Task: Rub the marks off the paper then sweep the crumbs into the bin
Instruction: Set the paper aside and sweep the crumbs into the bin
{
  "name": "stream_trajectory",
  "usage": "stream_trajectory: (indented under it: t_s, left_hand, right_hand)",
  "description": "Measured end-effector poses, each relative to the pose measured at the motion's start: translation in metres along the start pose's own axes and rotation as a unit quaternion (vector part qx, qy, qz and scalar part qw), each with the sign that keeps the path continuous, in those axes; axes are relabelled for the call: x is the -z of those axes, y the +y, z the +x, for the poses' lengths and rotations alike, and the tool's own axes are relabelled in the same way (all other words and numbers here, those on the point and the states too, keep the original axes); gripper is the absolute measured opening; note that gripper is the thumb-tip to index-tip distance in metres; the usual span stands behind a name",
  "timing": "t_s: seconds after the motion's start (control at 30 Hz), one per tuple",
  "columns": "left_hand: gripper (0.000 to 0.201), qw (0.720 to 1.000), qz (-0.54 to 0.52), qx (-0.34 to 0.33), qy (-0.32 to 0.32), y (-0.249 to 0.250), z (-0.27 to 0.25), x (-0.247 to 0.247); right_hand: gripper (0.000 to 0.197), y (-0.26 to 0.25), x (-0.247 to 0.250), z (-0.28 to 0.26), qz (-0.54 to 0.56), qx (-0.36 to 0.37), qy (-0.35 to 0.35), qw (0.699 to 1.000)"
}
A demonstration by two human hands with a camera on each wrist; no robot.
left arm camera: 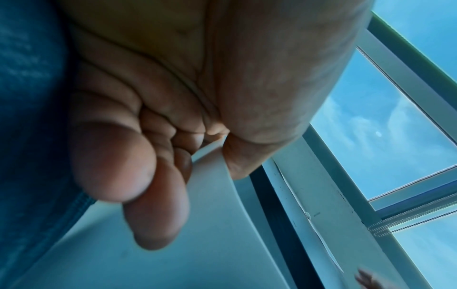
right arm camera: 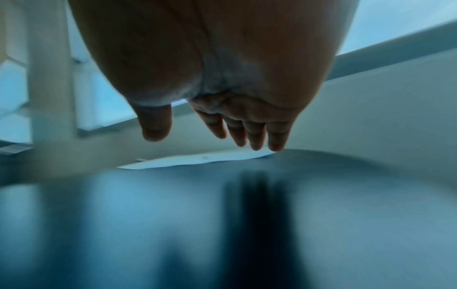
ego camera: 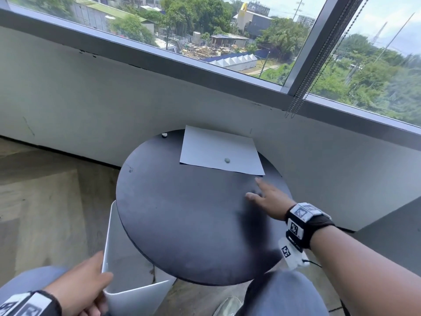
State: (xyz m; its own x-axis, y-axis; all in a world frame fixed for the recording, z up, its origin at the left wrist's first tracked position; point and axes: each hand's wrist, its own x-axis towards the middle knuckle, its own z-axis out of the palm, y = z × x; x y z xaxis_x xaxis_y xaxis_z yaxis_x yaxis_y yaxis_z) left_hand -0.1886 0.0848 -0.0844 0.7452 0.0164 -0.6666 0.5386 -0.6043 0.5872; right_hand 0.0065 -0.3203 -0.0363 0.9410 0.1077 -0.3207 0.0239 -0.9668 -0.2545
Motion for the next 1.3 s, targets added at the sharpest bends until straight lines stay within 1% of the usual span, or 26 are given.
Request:
stream_trajectory:
  t_s: [0.07, 0.1, 0.17, 0.2, 0.27, 0.33, 0.4, 0.43, 0.47, 0.53, 0.57, 0.6, 0.67, 0.73, 0.83, 0.93, 1.0, 1.03, 1.07, 1.1, 1.13, 1.17, 1.2, 1.23, 1.27, 1.3]
  left_hand:
    - [0.025, 1.000, -0.001, 0.002, 0.004, -0.002, 0.001, 0.000]
    - [0.025, 1.000, -0.003, 0.004, 0.004, -0.003, 0.002, 0.000]
    - [0.026, 1.000, -0.008, 0.009, -0.005, -0.004, 0.003, 0.000]
    - [0.028, 1.000, -0.011, 0.010, -0.009, -0.004, 0.004, 0.000]
    - [0.026, 1.000, -0.021, 0.011, -0.008, -0.005, 0.003, -0.001]
    - [0.022, 0.999, -0.033, 0.008, 0.000, -0.004, 0.002, -0.002]
    - [0.023, 0.999, -0.035, 0.004, 0.002, -0.005, 0.002, -0.003]
    - [0.023, 0.999, -0.035, 0.004, 0.002, -0.005, 0.002, -0.003]
    - [0.024, 0.999, -0.036, 0.005, 0.003, -0.006, 0.001, -0.004]
    - [0.025, 0.999, -0.033, 0.003, 0.004, -0.008, 0.003, -0.005]
    - [0.026, 0.999, -0.032, 0.002, 0.002, -0.009, 0.004, -0.005]
    - [0.025, 1.000, -0.031, 0.002, 0.001, -0.009, 0.005, -0.005]
    - [0.023, 0.999, -0.033, 0.005, 0.000, -0.009, 0.006, -0.004]
    - [0.025, 0.999, -0.041, 0.008, -0.002, -0.009, 0.007, -0.004]
    - [0.028, 0.999, -0.046, 0.009, -0.006, -0.009, 0.008, -0.003]
    - [0.028, 0.999, -0.051, 0.010, -0.008, -0.009, 0.008, -0.003]
    - [0.028, 0.998, -0.064, 0.012, -0.013, -0.011, 0.009, -0.004]
    - [0.028, 0.997, -0.068, 0.013, -0.015, -0.012, 0.011, -0.004]
    - [0.028, 0.997, -0.071, 0.013, -0.015, -0.013, 0.012, -0.005]
    - [0.028, 0.997, -0.074, 0.012, -0.016, -0.015, 0.013, -0.005]
    - [0.028, 0.997, -0.075, 0.012, -0.015, -0.016, 0.014, -0.005]
    - [0.029, 0.997, -0.078, 0.011, -0.015, -0.017, 0.015, -0.006]
    - [0.030, 0.996, -0.085, 0.012, -0.015, -0.017, 0.015, -0.006]
    - [0.030, 0.995, -0.094, 0.015, -0.017, -0.017, 0.014, -0.006]
    - [0.031, 0.994, -0.103, 0.017, -0.019, -0.017, 0.014, -0.006]
    - [0.032, 0.994, -0.109, 0.018, -0.020, -0.017, 0.015, -0.006]
  right_hand:
    - [0.099, 0.033, -0.005, 0.014, -0.037, -0.076, -0.011, 0.996]
    - [0.100, 0.037, -0.012, 0.017, -0.058, -0.095, -0.021, 0.994]
    - [0.096, 0.019, -0.031, 0.009, -0.093, -0.085, -0.033, 0.991]
    - [0.095, -0.001, -0.041, 0.000, -0.096, -0.053, -0.046, 0.993]
    - [0.093, -0.056, -0.057, -0.033, -0.096, 0.054, -0.084, 0.990]
    - [0.093, -0.101, -0.068, -0.066, -0.084, 0.174, -0.136, 0.972]
    - [0.090, -0.119, -0.071, -0.077, -0.033, 0.243, -0.165, 0.955]
    - [0.087, -0.120, -0.067, -0.072, 0.004, 0.244, -0.146, 0.959]
    - [0.084, -0.114, -0.060, -0.060, 0.037, 0.217, -0.108, 0.969]
    - [0.082, -0.093, -0.042, -0.027, 0.060, 0.103, -0.039, 0.992]
    - [0.082, -0.081, -0.032, -0.010, 0.049, 0.049, -0.022, 0.997]
    - [0.083, -0.071, -0.024, 0.004, 0.027, 0.009, -0.018, 0.999]
    - [0.086, -0.060, -0.018, 0.022, -0.024, -0.019, -0.037, 0.999]
    - [0.089, -0.066, -0.021, 0.028, -0.068, -0.005, -0.067, 0.995]
    - [0.099, -0.097, -0.037, 0.007, -0.109, 0.047, -0.086, 0.989]
    - [0.104, -0.126, -0.061, -0.040, -0.153, 0.176, -0.121, 0.965]
    - [0.104, -0.136, -0.065, -0.062, -0.129, 0.250, -0.172, 0.944]
    - [0.103, -0.135, -0.062, -0.064, -0.104, 0.266, -0.187, 0.940]
    - [0.106, -0.131, -0.058, -0.059, -0.077, 0.266, -0.176, 0.945]
    - [0.109, -0.125, -0.053, -0.051, -0.054, 0.242, -0.145, 0.958]
    - [0.108, -0.118, -0.047, -0.041, -0.043, 0.193, -0.113, 0.974]
    - [0.101, -0.113, -0.044, -0.032, -0.052, 0.140, -0.093, 0.984]
    - [0.094, -0.111, -0.044, -0.026, -0.077, 0.095, -0.083, 0.989]
    - [0.092, -0.112, -0.049, -0.025, -0.104, 0.069, -0.082, 0.989]
    - [0.093, -0.120, -0.056, -0.028, -0.122, 0.070, -0.084, 0.987]
    - [0.095, -0.132, -0.065, -0.036, -0.134, 0.093, -0.088, 0.983]
